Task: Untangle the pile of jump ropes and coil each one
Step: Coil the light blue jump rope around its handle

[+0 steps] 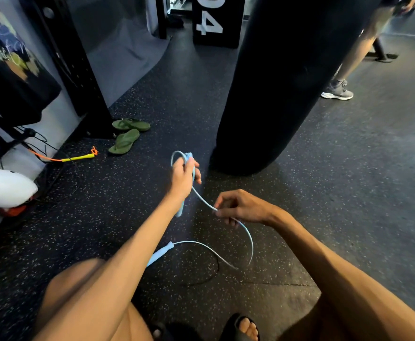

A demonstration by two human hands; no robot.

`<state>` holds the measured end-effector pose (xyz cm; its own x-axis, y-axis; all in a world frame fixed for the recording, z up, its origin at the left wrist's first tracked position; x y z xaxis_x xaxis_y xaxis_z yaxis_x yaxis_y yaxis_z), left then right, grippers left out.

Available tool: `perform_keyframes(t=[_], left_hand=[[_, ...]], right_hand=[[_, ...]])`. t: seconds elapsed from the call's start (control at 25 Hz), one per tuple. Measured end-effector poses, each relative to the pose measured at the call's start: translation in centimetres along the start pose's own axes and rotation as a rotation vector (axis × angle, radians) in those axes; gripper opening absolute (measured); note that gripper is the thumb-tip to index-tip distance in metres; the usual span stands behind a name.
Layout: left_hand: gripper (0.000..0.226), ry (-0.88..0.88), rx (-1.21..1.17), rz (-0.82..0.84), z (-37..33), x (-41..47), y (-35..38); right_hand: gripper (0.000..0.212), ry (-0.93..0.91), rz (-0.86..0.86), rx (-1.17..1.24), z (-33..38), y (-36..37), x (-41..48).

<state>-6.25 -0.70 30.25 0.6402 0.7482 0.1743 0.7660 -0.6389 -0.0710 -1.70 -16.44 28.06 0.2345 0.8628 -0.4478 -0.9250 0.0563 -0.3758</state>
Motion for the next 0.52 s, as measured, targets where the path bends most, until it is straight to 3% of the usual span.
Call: perform_keyframes(t=[0.12, 0.24, 0.4, 0.52], left_hand=[[0.024, 0.031, 0.238, 0.196, -0.1, -1.0, 1.8], [0.028, 0.009, 0.325, 0.348, 0.1, -1.8, 3.0], [0.032, -0.159, 0.146, 0.549, 1.6, -3.4, 5.2], [0.038, -0.296, -0.070, 0.683, 1.8, -5.0, 6.9]], right_hand=[[0.014, -0.119, -0.137, -0.065, 2.1, -1.5, -0.6], [0.016, -0.205, -0.304, -0.095, 3.1, -3.6, -1.3], [0.013, -0.262, -0.545, -0.166, 3.2, -6.2, -2.1], [0.015, -0.264, -0.665, -0.071, 2.6, -7.7, -2.5]])
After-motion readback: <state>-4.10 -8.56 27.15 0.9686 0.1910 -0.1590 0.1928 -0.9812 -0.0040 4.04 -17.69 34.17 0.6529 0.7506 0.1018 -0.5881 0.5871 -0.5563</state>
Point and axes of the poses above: each hand's wrist, its own x-axis towards the middle knuckle, its own y-axis out of the palm, z = x × y, the point moved 10 cm from there along x, towards the middle knuckle, and after that the axes turned 8 degrees about y, right-handed, at the moved point
